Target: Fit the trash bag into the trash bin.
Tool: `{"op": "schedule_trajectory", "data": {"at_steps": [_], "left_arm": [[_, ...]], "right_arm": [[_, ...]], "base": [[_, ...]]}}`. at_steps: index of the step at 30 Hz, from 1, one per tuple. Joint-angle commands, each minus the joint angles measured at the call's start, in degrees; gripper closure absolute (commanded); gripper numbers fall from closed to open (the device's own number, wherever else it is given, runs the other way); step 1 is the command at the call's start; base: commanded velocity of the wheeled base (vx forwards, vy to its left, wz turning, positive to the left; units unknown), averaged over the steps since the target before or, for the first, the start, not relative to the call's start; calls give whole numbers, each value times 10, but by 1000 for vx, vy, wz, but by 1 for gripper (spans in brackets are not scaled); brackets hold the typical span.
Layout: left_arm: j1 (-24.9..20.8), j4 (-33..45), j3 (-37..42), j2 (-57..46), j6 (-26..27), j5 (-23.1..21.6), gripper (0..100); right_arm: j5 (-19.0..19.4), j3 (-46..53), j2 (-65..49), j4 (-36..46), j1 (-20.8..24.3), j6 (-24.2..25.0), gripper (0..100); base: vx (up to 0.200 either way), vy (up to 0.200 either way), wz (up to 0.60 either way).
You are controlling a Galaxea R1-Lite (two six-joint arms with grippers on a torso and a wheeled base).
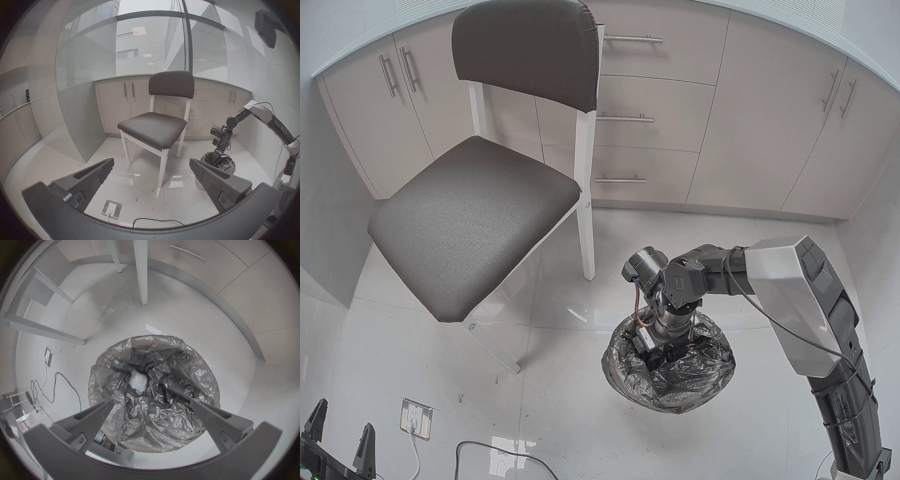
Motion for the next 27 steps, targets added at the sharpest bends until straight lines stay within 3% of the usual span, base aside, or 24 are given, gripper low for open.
{"op": "schedule_trajectory", "data": {"at_steps": [1, 19, 27], "left_arm": [[0, 0, 10, -9, 0, 0, 0], [0, 0, 10, -9, 0, 0, 0], [0, 0, 10, -9, 0, 0, 0]], "right_arm": [[-7, 0, 12, -18, 2, -1, 0], [-10, 0, 15, -31, 3, -2, 0], [-10, 0, -45, -21, 0, -36, 0]], "base": [[0, 0, 0], [0, 0, 0], [0, 0, 0]]}}
